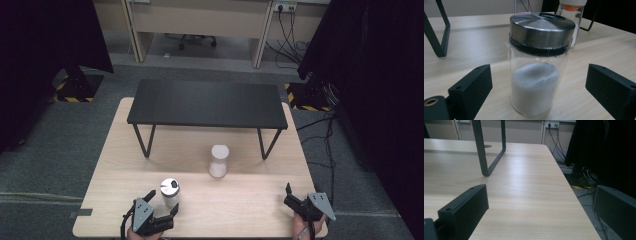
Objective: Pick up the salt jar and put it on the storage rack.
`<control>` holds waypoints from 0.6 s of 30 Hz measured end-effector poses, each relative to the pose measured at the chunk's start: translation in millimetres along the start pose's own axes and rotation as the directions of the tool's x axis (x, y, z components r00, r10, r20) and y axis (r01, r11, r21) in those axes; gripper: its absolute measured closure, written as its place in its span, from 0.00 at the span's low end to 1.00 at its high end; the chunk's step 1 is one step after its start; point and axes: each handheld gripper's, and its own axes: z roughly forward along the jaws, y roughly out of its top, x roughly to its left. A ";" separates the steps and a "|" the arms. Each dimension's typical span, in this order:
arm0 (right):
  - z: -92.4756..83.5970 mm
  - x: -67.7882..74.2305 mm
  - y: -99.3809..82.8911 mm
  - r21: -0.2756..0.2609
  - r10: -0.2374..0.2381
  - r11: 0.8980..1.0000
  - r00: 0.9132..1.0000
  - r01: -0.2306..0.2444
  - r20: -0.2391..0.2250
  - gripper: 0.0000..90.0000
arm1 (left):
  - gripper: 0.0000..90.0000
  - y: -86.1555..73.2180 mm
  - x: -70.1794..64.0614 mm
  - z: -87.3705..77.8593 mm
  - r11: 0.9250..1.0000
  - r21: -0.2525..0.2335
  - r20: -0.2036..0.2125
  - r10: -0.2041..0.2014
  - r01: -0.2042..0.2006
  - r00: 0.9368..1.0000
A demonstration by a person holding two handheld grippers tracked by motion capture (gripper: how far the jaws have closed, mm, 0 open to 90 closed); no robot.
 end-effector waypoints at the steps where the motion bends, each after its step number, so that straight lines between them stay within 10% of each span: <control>1: -0.1 0.0 -0.2 -0.001 0.001 1.000 1.000 -0.001 0.001 0.00 | 0.08 2.2 0.4 5.0 1.000 0.010 0.008 -0.002 0.002 1.000; 18: -0.5 -1.2 -1.2 -0.008 0.002 1.000 1.000 -0.002 -0.005 0.00 | 0.29 9.3 -2.9 26.8 0.999 0.036 -0.017 0.008 -0.007 1.000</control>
